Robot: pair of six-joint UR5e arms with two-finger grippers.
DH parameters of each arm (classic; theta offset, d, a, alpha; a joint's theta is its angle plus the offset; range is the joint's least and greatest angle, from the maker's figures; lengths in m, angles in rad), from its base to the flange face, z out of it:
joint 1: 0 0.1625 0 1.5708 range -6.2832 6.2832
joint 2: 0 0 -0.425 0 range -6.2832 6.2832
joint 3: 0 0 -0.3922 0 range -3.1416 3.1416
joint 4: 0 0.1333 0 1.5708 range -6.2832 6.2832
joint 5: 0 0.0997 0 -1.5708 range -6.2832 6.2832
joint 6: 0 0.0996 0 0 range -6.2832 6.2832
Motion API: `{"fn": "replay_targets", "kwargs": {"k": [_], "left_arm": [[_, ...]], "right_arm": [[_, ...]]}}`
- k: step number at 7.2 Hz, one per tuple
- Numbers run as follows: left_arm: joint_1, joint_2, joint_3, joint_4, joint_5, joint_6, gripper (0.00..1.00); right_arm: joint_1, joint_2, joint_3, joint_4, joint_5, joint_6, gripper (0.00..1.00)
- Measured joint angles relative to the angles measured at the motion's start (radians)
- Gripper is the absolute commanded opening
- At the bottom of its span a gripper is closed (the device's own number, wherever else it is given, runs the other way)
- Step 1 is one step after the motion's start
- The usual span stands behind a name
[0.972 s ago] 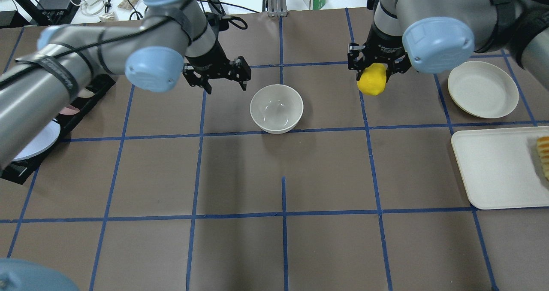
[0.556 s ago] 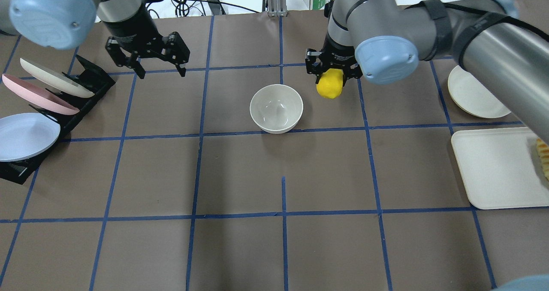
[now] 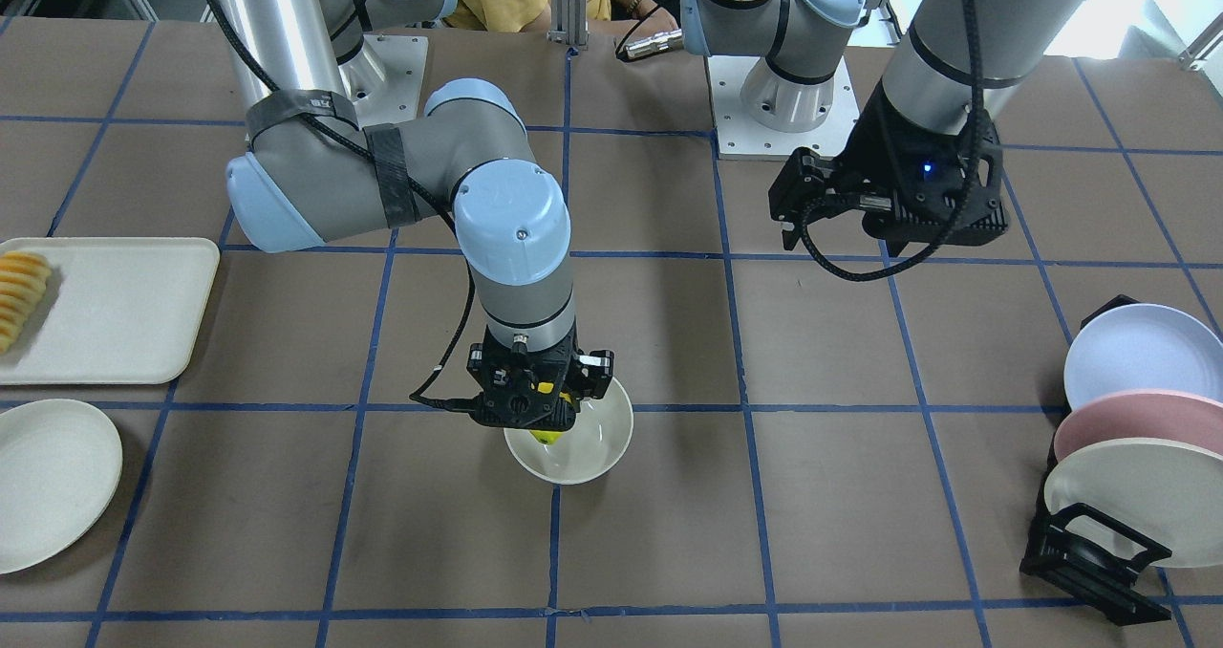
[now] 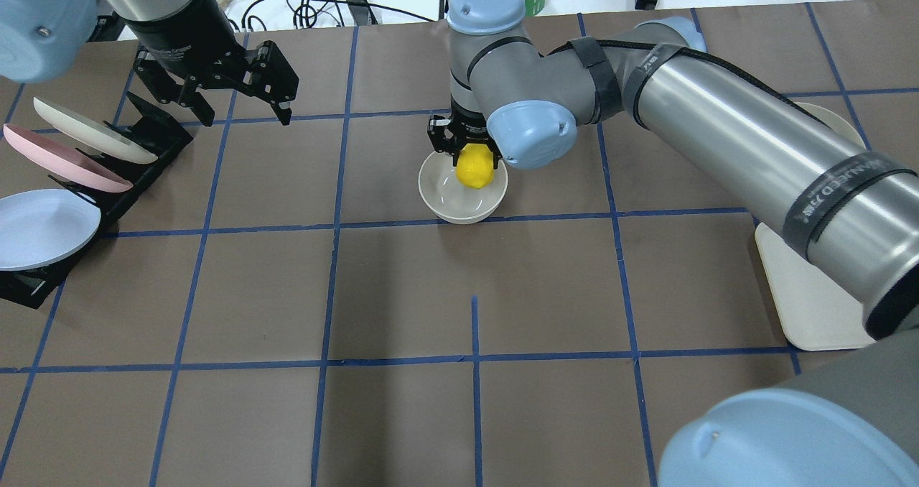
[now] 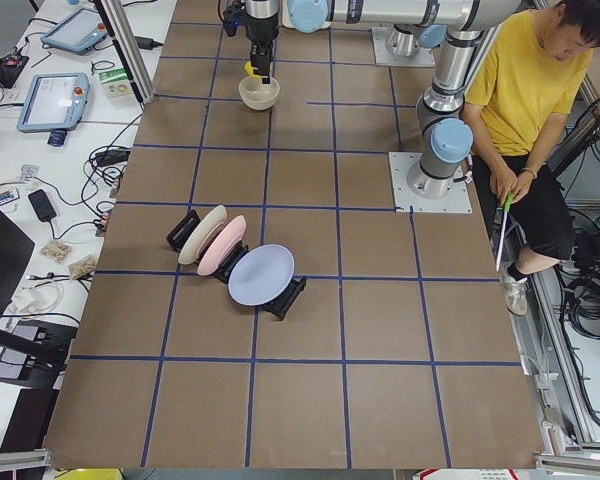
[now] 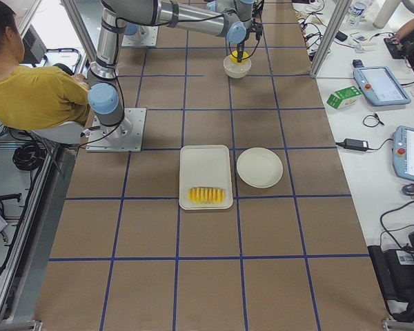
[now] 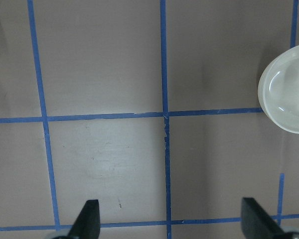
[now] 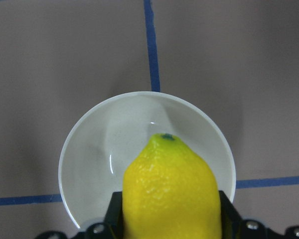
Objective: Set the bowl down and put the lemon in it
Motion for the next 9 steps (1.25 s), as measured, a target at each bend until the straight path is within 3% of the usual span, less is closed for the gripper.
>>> {"fn": "replay_targets", "kwargs": {"k": [2, 3, 5, 6, 7, 9], "left_arm": [[-0.02, 0.006, -0.002, 0.002, 0.001, -0.003, 1.0], [-0.023, 0.005, -0.006, 0.002, 0.0, -0.004, 1.0], [-0.024, 0.006, -0.02, 0.008, 0.0, -0.004, 1.0], [-0.025, 0.006, -0.02, 0.011, -0.001, -0.005, 1.0], [-0.025, 0.008, -0.014, 0.012, -0.004, -0.007, 1.0], [-0.017, 0.011, -0.01, 0.008, -0.003, -0.007, 1.0]], "right_arm": [[0.006, 0.04, -0.001, -0.023, 0.006, -0.001, 0.02], [0.007, 0.057, 0.002, -0.054, 0.007, -0.002, 0.09], [0.007, 0.092, 0.006, -0.101, 0.008, -0.002, 0.51], [0.007, 0.101, 0.008, -0.11, 0.008, -0.002, 0.63], [0.008, 0.108, 0.011, -0.114, 0.008, -0.002, 0.99], [0.008, 0.112, 0.014, -0.116, -0.002, -0.006, 1.0]]}}
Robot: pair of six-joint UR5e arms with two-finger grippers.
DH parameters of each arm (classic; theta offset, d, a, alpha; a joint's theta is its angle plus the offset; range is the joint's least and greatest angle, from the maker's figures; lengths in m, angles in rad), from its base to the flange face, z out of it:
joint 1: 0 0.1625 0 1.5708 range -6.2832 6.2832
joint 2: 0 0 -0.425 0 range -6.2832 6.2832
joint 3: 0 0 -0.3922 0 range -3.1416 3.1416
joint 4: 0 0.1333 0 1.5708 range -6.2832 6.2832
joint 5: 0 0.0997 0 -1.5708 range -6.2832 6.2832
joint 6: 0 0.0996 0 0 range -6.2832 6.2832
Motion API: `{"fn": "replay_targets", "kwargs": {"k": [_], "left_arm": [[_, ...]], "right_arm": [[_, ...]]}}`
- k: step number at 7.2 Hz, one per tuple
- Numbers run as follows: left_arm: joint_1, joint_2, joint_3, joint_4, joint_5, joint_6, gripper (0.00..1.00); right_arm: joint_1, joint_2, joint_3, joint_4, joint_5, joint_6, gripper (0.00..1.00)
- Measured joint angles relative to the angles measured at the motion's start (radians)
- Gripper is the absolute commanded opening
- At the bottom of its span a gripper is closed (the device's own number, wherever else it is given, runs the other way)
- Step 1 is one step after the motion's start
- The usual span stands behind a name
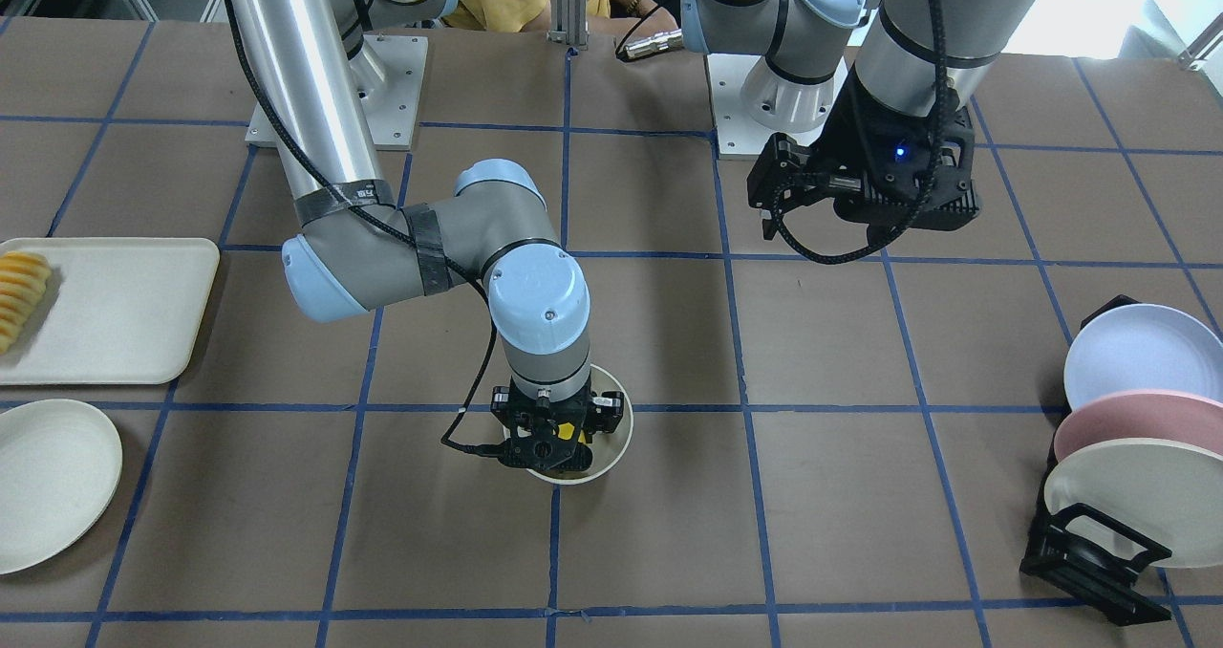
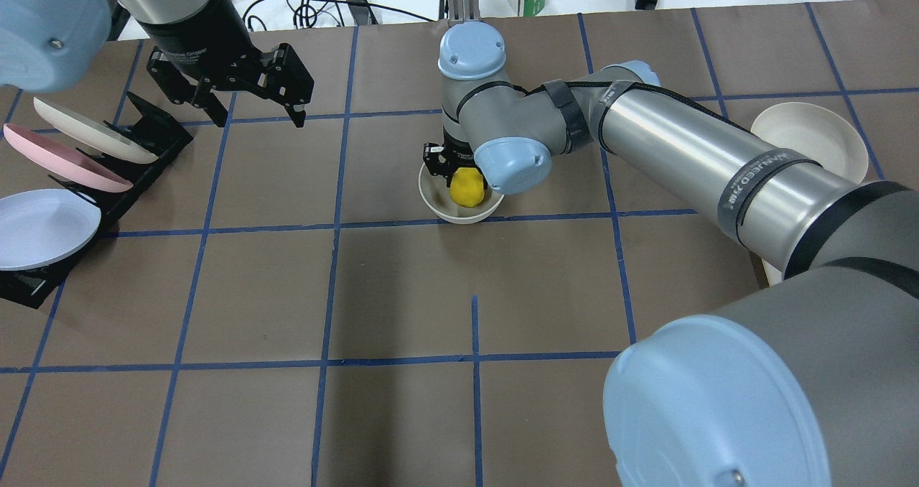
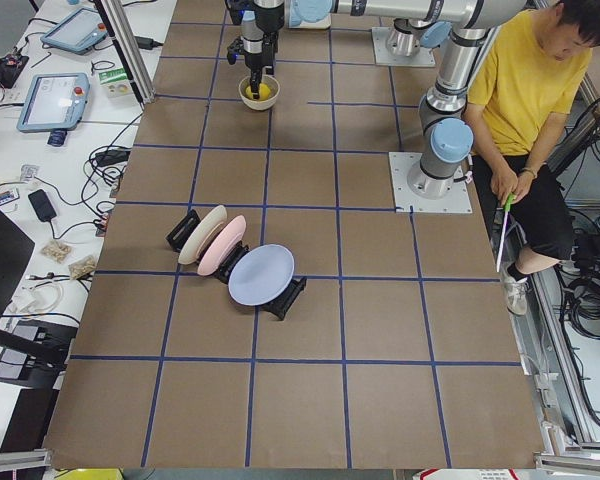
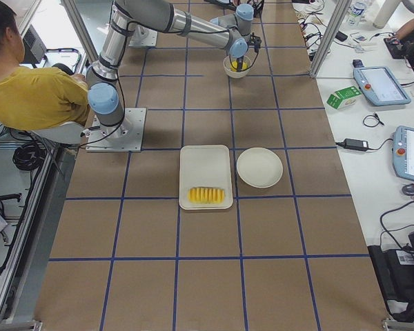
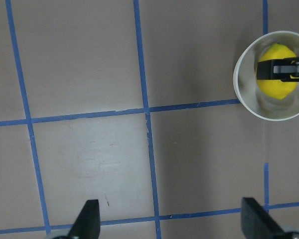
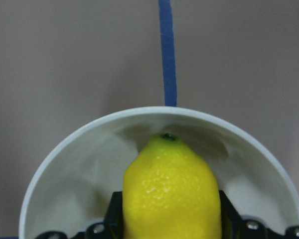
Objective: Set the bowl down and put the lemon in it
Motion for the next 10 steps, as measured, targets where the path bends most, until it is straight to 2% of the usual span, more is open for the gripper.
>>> {"fn": "replay_targets", "kwargs": {"k": [2, 4, 6, 8, 10], "left_arm": [[0.003, 0.001, -0.007, -0.002, -0.002, 0.0, 1.0], [0.004, -0.001, -0.012, -0.002, -0.002, 0.0, 1.0], [0.002, -0.007, -0.011, -0.001, -0.006, -0.008, 1.0], [-0.001, -0.005, -0.01, -0.001, -0.004, -0.016, 1.0], [-0.004, -0.004, -0.011, -0.001, -0.004, -0.017, 1.0]], "right_arm": [[-0.004, -0.029, -0.005, 0.009, -0.011, -0.009, 1.0], [-0.029, -0.116, -0.008, 0.07, -0.021, -0.022, 1.0], [-0.12, -0.24, -0.008, 0.22, -0.031, -0.076, 1.0], [-0.267, -0.402, 0.002, 0.425, -0.038, -0.153, 1.0], [-0.362, -0.533, 0.017, 0.604, -0.045, -0.259, 1.0]]}}
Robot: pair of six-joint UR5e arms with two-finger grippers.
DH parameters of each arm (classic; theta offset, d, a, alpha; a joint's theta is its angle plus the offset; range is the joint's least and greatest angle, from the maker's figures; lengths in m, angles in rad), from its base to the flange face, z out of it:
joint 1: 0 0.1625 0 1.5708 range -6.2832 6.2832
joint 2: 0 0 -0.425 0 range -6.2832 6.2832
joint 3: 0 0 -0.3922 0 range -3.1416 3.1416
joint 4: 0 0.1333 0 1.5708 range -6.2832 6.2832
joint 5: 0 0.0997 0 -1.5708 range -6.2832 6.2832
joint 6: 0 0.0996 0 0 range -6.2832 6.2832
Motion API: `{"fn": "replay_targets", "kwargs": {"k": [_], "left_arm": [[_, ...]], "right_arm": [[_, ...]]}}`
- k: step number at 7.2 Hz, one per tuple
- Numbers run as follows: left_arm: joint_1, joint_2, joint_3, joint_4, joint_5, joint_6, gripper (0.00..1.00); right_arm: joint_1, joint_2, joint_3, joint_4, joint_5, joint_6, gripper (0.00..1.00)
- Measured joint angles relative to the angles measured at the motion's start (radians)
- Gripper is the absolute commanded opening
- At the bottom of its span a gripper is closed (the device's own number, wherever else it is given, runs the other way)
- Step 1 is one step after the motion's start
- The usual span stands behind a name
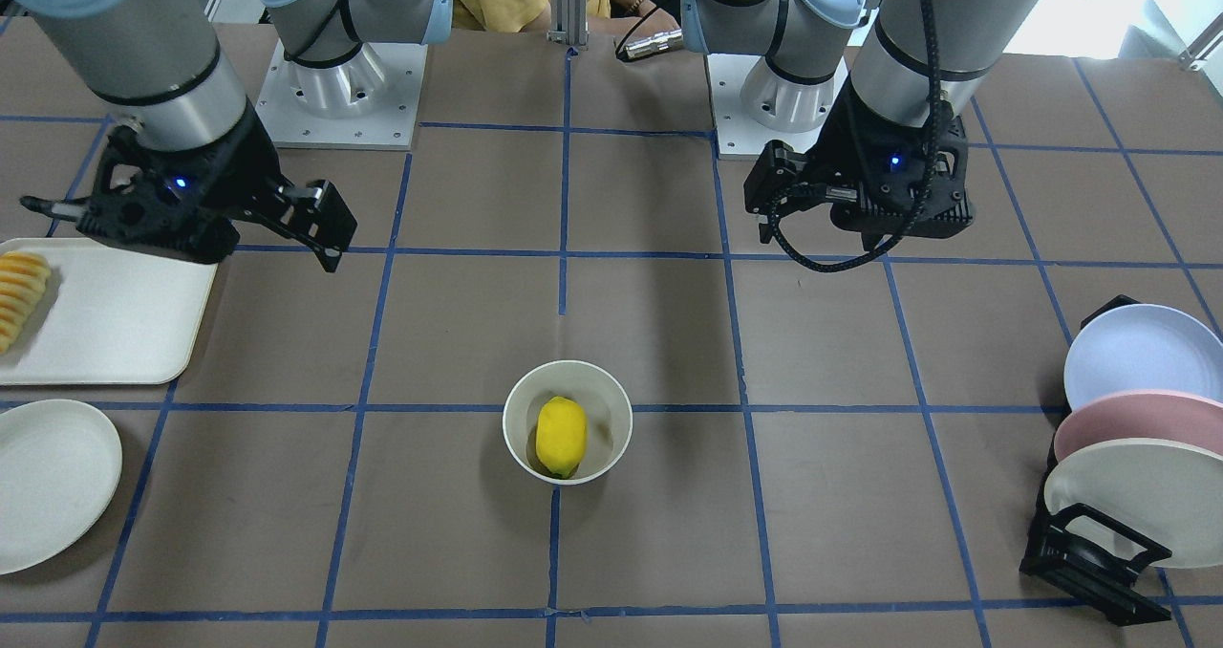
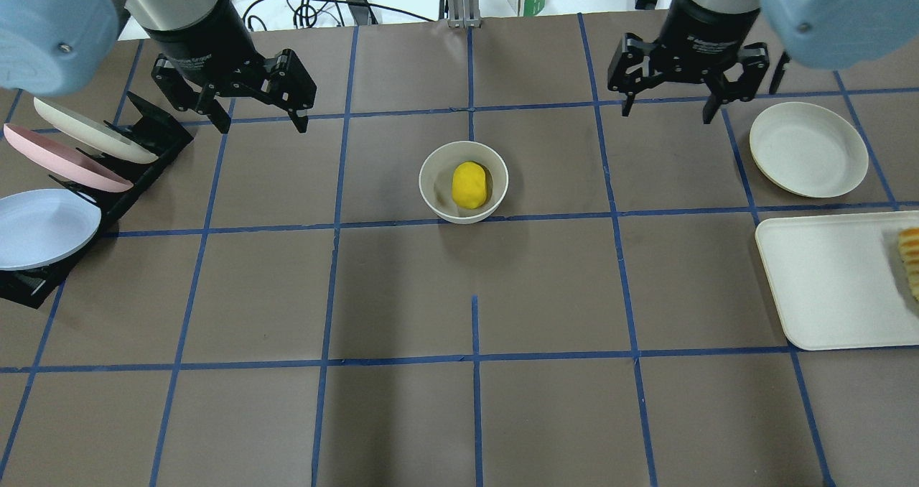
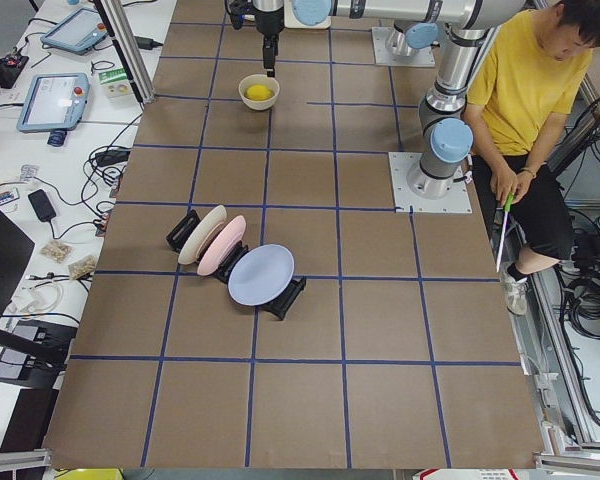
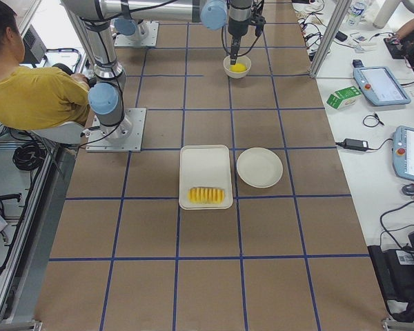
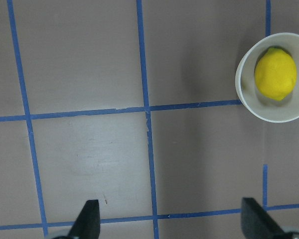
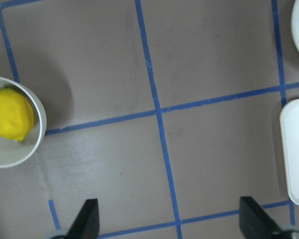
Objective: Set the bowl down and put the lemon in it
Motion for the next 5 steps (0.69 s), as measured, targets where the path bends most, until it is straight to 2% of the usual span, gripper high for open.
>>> {"fn": "replay_targets", "kwargs": {"k": [2, 5], "left_arm": [[-0.001, 0.0, -0.001, 0.0, 0.002, 0.0, 1.0], [-0.002, 0.0, -0.002, 0.0, 0.001, -0.001, 1.0]], "right_arm": [[-0.023, -0.051, 0.032, 0.069, 0.001, -0.012, 1.0], [-0.02, -0.075, 0.045, 0.076, 0.003, -0.002, 1.0]]}}
